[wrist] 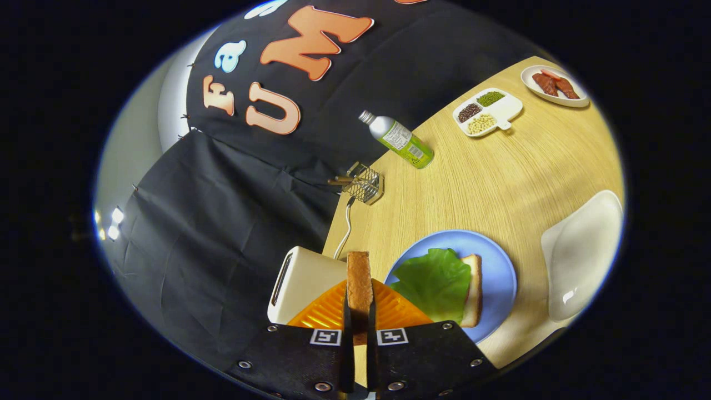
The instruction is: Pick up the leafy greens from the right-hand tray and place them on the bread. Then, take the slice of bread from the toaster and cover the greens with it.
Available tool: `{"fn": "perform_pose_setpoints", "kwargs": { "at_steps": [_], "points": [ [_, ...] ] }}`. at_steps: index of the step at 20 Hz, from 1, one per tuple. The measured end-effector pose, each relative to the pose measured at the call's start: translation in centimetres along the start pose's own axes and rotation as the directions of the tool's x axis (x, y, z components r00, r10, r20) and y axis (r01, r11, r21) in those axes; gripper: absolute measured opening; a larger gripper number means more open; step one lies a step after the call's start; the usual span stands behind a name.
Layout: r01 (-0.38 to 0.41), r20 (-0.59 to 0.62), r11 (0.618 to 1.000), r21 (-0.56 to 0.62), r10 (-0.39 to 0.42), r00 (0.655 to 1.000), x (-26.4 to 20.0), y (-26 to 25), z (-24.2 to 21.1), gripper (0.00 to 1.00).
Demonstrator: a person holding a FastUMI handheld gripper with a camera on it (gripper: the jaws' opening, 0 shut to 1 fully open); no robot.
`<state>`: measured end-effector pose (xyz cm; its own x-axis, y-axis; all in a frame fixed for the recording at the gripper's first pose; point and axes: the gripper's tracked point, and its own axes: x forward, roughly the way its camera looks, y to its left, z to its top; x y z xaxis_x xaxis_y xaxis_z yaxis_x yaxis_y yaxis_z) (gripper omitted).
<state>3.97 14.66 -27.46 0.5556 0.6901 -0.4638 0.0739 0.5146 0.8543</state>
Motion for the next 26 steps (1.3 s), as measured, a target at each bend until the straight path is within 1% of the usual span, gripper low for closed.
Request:
{"fn": "perform_pose_setpoints", "kwargs": {
  "at_steps": [7,13,16,18,22,23,26],
  "points": [
    [0.053,-0.019,0.998,0.04,-0.052,0.998,1.4,-4.1,-1.5,0.09],
    [0.161,-0.013,0.987,0.012,-0.161,0.987,1.6,-6.9,-1.8,0.09],
    [0.201,-0.012,0.98,0.006,-0.2,0.98,1.7,-8.0,-2.1,0.13],
    [0.229,0.002,0.974,0.001,-0.229,0.974,1.7,-8.4,-2.0,0.16],
    [0.293,0.041,0.954,-0.069,-0.291,0.956,1.4,-8.8,-1.8,0.31],
    [0.307,0.051,0.948,-0.085,-0.303,0.952,1.1,-8.7,-1.8,0.38],
    [0.352,0.117,0.927,-0.133,-0.338,0.934,-0.1,-8.4,-0.4,0.46]
  ]
}}
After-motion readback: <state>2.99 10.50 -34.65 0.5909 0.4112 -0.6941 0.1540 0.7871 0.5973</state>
